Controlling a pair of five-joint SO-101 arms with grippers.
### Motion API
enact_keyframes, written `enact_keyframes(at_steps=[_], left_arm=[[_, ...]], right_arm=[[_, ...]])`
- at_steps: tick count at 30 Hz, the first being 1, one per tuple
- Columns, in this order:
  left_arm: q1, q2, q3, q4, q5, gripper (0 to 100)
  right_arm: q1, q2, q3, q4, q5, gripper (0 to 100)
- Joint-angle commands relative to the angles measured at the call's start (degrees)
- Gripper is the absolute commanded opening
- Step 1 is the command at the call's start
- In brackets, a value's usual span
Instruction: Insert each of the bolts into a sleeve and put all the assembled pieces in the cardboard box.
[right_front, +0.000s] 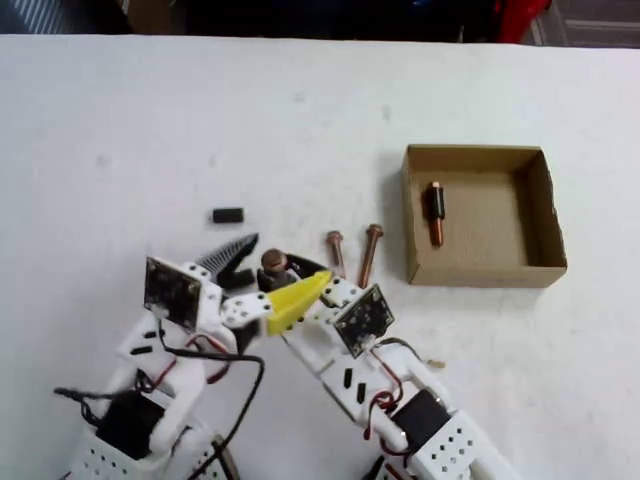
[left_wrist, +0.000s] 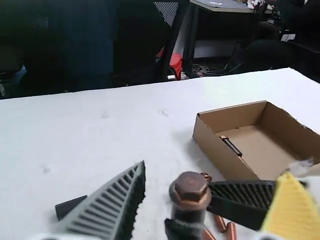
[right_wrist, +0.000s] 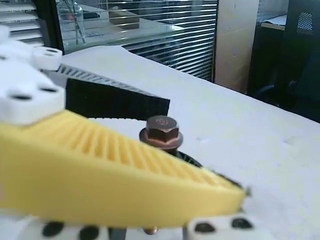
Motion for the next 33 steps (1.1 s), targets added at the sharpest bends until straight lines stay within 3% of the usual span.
enact_keyframes(at_steps=[1, 12, 15, 20, 25, 30, 33], left_arm=[[-2.7, 0.1, -0.9, -0.1, 0.4, 45], [-9.2, 0.1, -13.0, 0.4, 0.2, 45], [-14.4, 0.1, -14.6, 0.7, 0.2, 45], [-26.2, 0.1, -14.9, 9.0, 0.2, 45], [-34.8, 0.1, -14.9, 9.7, 0.2, 45], [-35.8, 0.1, -14.6, 12.5, -0.1, 45], [-34.6, 0.1, -14.5, 17.4, -5.2, 45]], right_arm=[[0.3, -0.8, 0.6, 0.1, 0.0, 1.6], [7.4, -0.8, 0.6, 0.9, 0.0, 1.6], [8.0, -0.8, 0.6, 3.9, 0.0, 1.6], [8.1, -0.8, 0.6, 5.4, 0.0, 1.7], [8.1, -0.8, 0.6, 5.4, 0.0, 1.7], [10.4, -0.8, 0.2, 7.4, 0.1, 1.7], [14.4, -0.8, -1.8, 10.2, 0.1, 1.7]])
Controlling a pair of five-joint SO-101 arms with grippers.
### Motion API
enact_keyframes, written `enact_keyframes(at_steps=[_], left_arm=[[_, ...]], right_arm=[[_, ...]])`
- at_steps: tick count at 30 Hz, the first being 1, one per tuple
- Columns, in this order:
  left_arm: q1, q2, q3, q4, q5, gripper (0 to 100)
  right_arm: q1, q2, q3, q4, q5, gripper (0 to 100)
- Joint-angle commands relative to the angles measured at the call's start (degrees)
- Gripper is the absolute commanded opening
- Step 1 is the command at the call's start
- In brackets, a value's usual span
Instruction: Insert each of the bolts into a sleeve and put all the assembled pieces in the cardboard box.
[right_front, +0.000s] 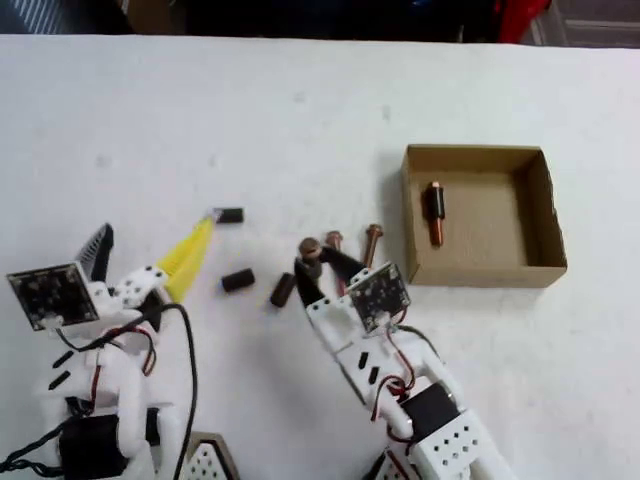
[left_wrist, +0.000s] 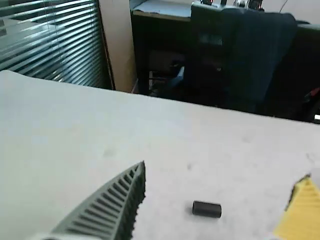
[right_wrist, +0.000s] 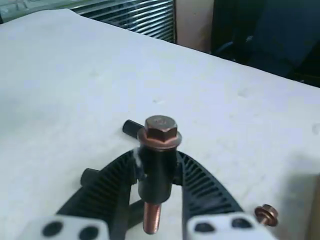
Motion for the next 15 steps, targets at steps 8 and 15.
enact_keyframes(at_steps=[8, 15], left_arm=[[2.1, 0.3, 1.8, 8.0, -7.8, 28], [2.1, 0.3, 14.2, -3.2, -7.8, 9]], right_arm=[[14.3, -0.8, -14.7, 21.4, 0.1, 1.7], [25.0, -0.8, -23.5, 30.0, 10.4, 1.7]])
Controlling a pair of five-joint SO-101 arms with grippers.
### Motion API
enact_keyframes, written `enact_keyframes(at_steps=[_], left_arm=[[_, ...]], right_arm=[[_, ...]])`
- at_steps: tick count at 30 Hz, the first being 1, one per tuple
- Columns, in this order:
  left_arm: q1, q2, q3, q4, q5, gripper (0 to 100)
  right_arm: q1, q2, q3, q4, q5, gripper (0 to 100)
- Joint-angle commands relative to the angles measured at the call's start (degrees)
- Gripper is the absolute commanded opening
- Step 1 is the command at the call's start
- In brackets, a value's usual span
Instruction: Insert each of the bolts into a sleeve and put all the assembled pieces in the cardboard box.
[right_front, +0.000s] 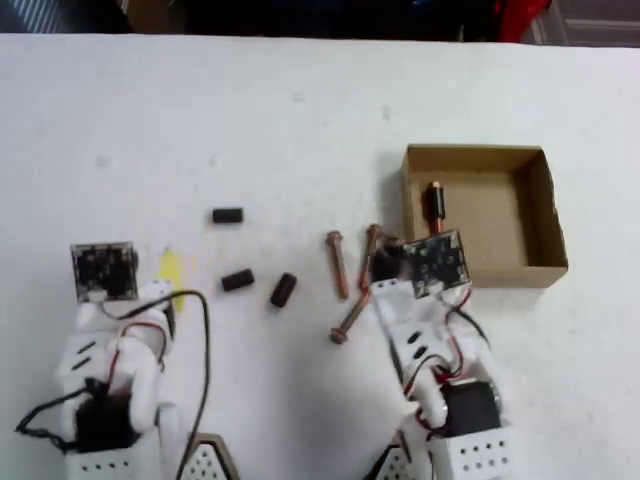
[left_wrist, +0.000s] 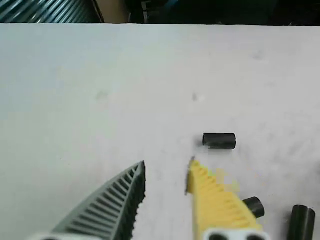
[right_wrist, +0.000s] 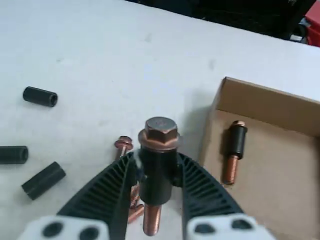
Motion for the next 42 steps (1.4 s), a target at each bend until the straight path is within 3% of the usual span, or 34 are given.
enact_keyframes(at_steps=[1, 7, 13, 16, 28, 42], left_arm=[[1.0, 0.1, 2.6, -4.7, -0.5, 8], [1.0, 0.1, 6.4, -4.3, -0.5, 8], [1.0, 0.1, 9.0, -4.3, -0.5, 7], [0.7, 0.1, 9.8, -4.3, -0.9, 2], [0.7, 0.1, 11.8, -4.7, -0.6, 2], [0.7, 0.1, 12.2, -4.7, -1.0, 2]], right_arm=[[6.0, -0.5, -7.3, 1.7, 6.0, 1.7], [13.1, -0.2, -12.7, 2.7, 9.6, 1.7], [14.2, 6.5, -22.2, 7.5, 9.6, 1.7], [15.3, 15.1, -27.4, 7.8, 9.6, 1.7], [24.3, 61.1, -49.4, 7.5, 9.7, 1.7], [25.0, 98.7, -72.4, 7.8, 9.7, 1.8]])
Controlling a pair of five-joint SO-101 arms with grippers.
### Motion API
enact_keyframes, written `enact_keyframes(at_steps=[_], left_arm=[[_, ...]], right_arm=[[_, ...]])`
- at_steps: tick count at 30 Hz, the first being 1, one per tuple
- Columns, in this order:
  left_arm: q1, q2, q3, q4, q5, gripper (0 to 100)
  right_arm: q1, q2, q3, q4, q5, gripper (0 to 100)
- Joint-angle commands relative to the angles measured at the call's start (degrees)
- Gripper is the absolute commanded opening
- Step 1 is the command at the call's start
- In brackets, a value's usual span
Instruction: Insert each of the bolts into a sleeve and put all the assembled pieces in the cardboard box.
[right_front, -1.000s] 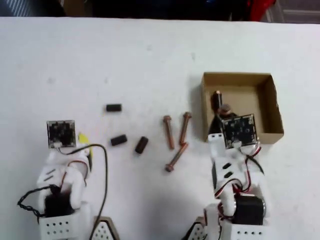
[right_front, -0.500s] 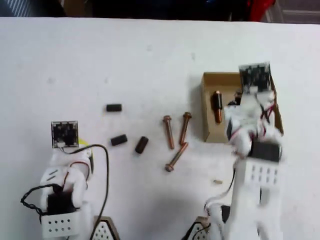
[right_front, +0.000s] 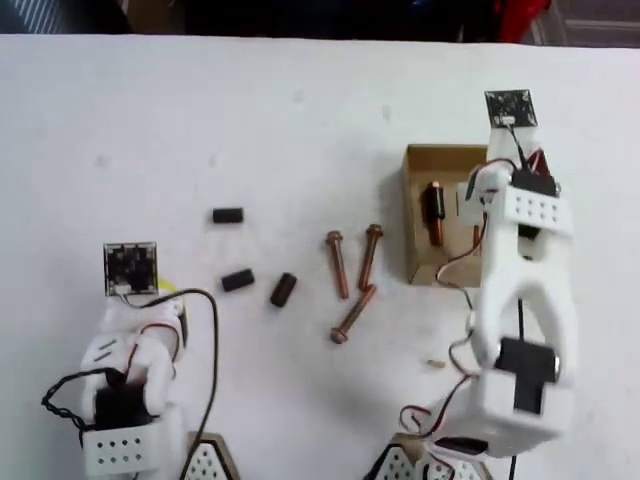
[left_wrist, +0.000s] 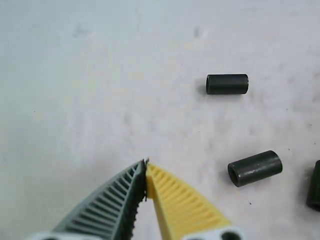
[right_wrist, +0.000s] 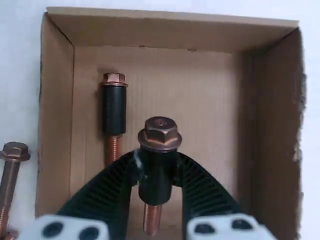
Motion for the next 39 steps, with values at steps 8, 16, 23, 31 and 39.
enact_keyframes(at_steps=[8, 16, 23, 31, 39], left_arm=[[0.6, -0.6, 0.4, -2.2, -0.6, 2], [0.6, -0.6, 0.4, -2.2, -0.6, 2], [0.6, -0.6, 0.5, -2.2, -0.6, 2], [0.6, -0.6, 0.5, -2.2, -0.6, 2], [0.6, -0.6, 1.3, -4.2, -0.6, 2]], right_arm=[[-4.2, 16.7, -15.9, 0.0, 0.6, 1.8], [-7.8, 22.1, -17.7, 0.1, 0.3, 10.4], [-7.9, 22.1, -17.7, 0.1, 0.2, 17.1], [-8.9, 12.4, -17.8, 5.3, 0.2, 17.2], [-15.1, -8.0, -17.4, 17.0, 0.1, 17.0]])
